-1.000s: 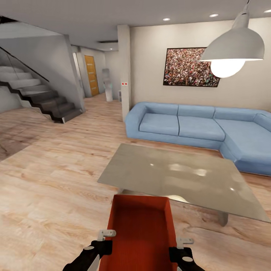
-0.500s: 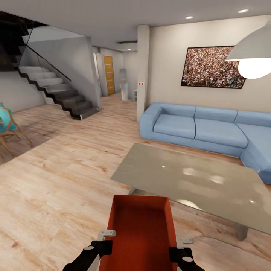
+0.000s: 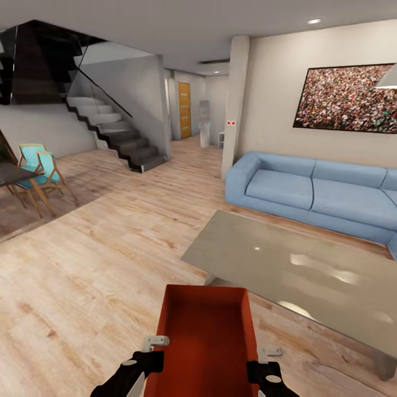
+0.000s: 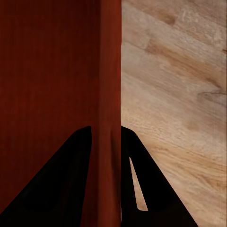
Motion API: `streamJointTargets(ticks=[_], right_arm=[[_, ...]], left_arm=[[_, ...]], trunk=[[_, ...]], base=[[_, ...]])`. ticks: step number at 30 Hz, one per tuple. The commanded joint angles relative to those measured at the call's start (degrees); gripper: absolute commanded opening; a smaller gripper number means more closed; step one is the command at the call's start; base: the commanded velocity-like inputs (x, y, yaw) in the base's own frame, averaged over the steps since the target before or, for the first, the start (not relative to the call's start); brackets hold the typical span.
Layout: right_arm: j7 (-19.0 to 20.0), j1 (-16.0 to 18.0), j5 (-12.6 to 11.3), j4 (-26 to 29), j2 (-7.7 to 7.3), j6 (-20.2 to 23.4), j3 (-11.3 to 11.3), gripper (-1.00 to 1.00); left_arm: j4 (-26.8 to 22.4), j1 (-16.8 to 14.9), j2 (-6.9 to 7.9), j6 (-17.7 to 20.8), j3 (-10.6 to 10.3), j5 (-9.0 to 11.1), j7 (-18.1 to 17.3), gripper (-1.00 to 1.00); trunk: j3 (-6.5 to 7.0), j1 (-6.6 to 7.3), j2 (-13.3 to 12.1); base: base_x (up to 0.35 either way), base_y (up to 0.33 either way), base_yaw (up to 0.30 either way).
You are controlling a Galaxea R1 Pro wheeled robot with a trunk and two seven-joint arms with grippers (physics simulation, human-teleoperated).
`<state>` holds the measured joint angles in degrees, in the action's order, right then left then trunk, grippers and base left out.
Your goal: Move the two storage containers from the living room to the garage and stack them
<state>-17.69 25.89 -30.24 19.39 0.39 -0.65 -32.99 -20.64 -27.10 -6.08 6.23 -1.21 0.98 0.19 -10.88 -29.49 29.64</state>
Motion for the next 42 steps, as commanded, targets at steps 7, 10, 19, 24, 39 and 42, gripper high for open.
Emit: streamJointTargets(ticks=[7, 10, 19, 24, 39, 42], right_arm=[[-0.5, 0.04, -0.7, -0.15, -0.74, -0.14, -0.14, -1.0], [-0.5, 0.04, -0.7, -0.15, -0.74, -0.14, -0.14, -1.0], [-0.5, 0.04, -0.7, -0.15, -0.74, -0.14, -0.14, -1.0], [-0.5, 0.04, -0.7, -0.15, -0.74, -0.14, -0.13, -1.0], [-0.5, 0.04, -0.7, -0.15, -0.74, -0.14, -0.14, -1.0], [-0.5, 0.04, -0.7, -0.15, -0.74, -0.14, -0.14, -1.0]], left_arm=[[-0.28, -0.05, 0.11, 0.39, 0.42, -0.81, 1.04, -1.0], [-0.28, -0.05, 0.11, 0.44, 0.42, -0.81, 1.04, -1.0], [-0.28, -0.05, 0.11, 0.45, 0.42, -0.83, 1.04, -1.0], [-0.28, -0.05, 0.11, 0.44, 0.42, -0.81, 1.03, -1.0], [-0.28, -0.05, 0.11, 0.36, 0.42, -0.81, 1.03, -1.0], [-0.28, -0.05, 0.11, 0.38, 0.42, -0.83, 1.02, -1.0]], trunk=[[-0.1, -0.02, 0.09], [-0.1, -0.02, 0.09], [-0.1, -0.02, 0.09], [-0.1, -0.02, 0.09], [-0.1, -0.02, 0.09], [-0.1, -0.02, 0.09]], base=[[0.0, 0.0, 0.271], [0.0, 0.0, 0.271], [0.0, 0.0, 0.271], [0.0, 0.0, 0.271], [0.0, 0.0, 0.271], [0.0, 0.0, 0.271]])
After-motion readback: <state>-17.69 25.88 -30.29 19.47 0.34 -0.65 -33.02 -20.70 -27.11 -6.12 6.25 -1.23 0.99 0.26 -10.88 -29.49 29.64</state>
